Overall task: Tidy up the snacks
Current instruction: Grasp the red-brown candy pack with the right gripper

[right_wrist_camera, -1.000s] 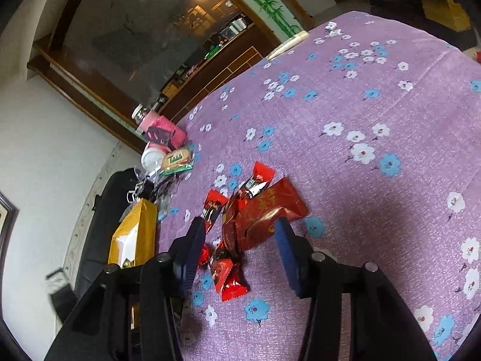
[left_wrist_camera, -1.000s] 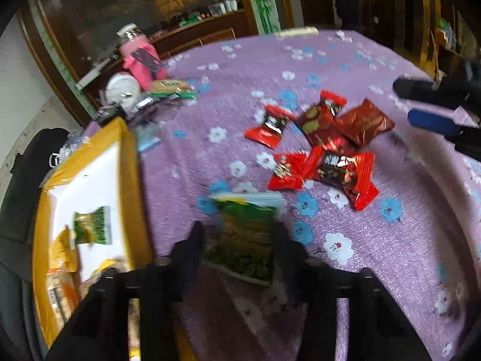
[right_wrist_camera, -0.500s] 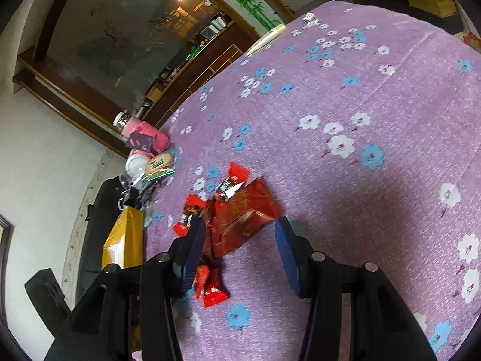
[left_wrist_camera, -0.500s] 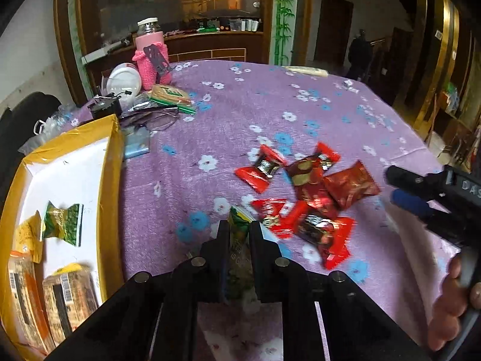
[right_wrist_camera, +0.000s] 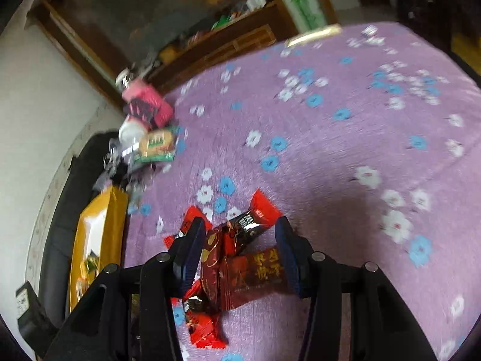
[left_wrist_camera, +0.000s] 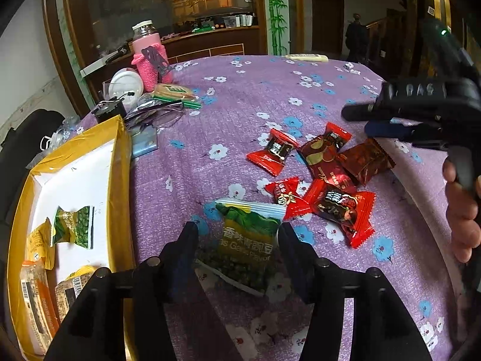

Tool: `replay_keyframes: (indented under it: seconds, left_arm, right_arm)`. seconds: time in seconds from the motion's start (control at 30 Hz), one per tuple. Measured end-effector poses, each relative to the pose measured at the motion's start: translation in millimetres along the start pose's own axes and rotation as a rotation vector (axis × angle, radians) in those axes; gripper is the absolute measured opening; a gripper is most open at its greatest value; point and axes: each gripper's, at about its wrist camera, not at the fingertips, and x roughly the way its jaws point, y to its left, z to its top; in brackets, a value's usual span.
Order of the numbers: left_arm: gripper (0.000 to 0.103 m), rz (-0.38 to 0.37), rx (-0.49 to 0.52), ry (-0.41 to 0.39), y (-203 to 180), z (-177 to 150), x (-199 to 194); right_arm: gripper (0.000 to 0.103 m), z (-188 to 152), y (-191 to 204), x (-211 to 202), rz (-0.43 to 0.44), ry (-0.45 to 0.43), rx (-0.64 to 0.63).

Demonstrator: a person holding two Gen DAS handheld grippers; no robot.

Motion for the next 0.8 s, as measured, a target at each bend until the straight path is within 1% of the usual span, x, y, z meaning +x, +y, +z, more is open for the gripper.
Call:
replay_keyframes:
  seconds: [0.07,0.1,0.13,0.2,0.27,0.3,0.37,0.4,0.43,0.5,0.57,0.63,0.7,0.77,0.8]
  left_arm:
    - [0.058,-0.015,-0.026,0.004,6,2,-1]
    - [0.059,-0.023,-0.042,0.006,10,3,-1]
    - [0.059,-0.03,-0.059,0.008,13,4,-1]
    - [0.059,-0.072,-0.106,0.02,23,6,-1]
    - [0.059,-0.114,-0.15,0.034,31,8,0]
    - [0.059,-0.137,-0.173,0.045,35,9,1]
    - [0.059,-0.14,-0.183,0.05,37,9,3]
    - [0.059,-0.125,-0.171,0.047,34,8,4]
    - [0.059,-0.109,-0.158,0.045,32,7,5]
    - [0.059,-0.091,-0.121,0.039,26,6,5]
    - [0.059,-0.078,-0.059,0.044,15,3,7]
    - [0.059,-0.062,-0.003,0.045,5,1,7]
    - [0.059,-0.017,0.057,0.05,-5,-3,11]
    - [0.058,0.016,0.086,0.058,-9,-6,16]
    - [0.055,0.024,0.092,0.042,-9,-6,16]
  right_arm:
    - [0.048,-9,2,2,-0.002,0.077,-0.026]
    - [0.048,-17,1,1,0.007,0.121,-0.022]
    - [0.048,-29,1,-2,0.036,0.186,-0.007]
    - [0.048,-46,6,-10,0.065,0.23,-0.022]
    - [0.048,-53,14,-22,0.051,0.188,-0.059]
    - [0.048,-53,17,-27,0.028,0.159,-0.077]
    - [0.048,-51,20,-29,-0.037,0.112,-0.097]
    - [0.048,-49,20,-29,-0.055,0.093,-0.103]
    - [0.048,-50,21,-27,-0.056,0.08,-0.107]
    - [0.048,-51,17,-21,-0.036,0.076,-0.101]
    - [0.048,-52,12,-16,-0.031,0.073,-0.098]
    - [0.048,-55,12,-13,-0.06,0.069,-0.126]
    - [0.048,-57,14,-10,-0.086,0.056,-0.16]
    - [0.048,-60,18,-6,-0.102,0.047,-0.185]
    - [0.048,-61,22,-5,-0.123,0.036,-0.213]
